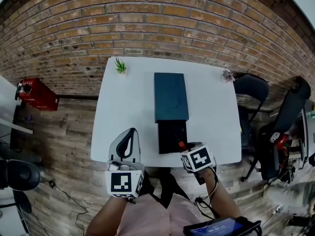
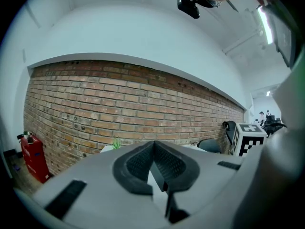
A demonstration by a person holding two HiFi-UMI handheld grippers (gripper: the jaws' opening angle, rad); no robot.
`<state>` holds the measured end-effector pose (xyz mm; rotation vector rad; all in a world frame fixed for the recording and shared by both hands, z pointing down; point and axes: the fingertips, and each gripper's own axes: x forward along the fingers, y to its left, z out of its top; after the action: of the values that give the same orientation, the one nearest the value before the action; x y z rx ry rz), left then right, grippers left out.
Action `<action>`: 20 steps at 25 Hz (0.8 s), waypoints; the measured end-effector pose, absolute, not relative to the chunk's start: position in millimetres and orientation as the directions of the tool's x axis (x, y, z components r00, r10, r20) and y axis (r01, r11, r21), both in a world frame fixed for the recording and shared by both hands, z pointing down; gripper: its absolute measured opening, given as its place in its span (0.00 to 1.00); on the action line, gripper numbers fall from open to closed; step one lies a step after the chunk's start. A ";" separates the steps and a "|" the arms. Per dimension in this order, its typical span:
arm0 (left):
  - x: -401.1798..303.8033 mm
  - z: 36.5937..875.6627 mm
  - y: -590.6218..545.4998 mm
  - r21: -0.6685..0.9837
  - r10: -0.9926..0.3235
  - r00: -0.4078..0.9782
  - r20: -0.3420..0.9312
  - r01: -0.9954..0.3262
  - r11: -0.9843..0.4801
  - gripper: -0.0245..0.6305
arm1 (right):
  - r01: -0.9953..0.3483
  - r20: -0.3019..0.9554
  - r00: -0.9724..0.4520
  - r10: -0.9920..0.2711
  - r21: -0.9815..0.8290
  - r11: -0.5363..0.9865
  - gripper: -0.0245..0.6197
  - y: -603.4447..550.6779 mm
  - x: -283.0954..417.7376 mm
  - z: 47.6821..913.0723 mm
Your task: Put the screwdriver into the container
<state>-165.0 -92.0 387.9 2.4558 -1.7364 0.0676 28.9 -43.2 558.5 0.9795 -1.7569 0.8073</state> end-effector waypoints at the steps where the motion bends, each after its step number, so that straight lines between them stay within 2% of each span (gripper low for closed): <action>1: -166.5 387.7 -92.7 0.085 -0.936 0.334 0.114 -0.942 -0.325 0.06 | -0.880 0.934 -0.242 -0.262 -0.098 0.464 0.19 -45.0 29.3 558.9; 20: -177.4 395.0 -119.4 0.105 -0.945 0.297 0.140 -0.953 -0.284 0.06 | -0.857 0.941 -0.266 -0.211 -0.131 0.497 0.19 -74.9 12.1 579.5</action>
<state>-177.4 -119.4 395.0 2.3897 -1.7673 0.0751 12.1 -74.9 579.5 0.9047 -1.7588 0.8237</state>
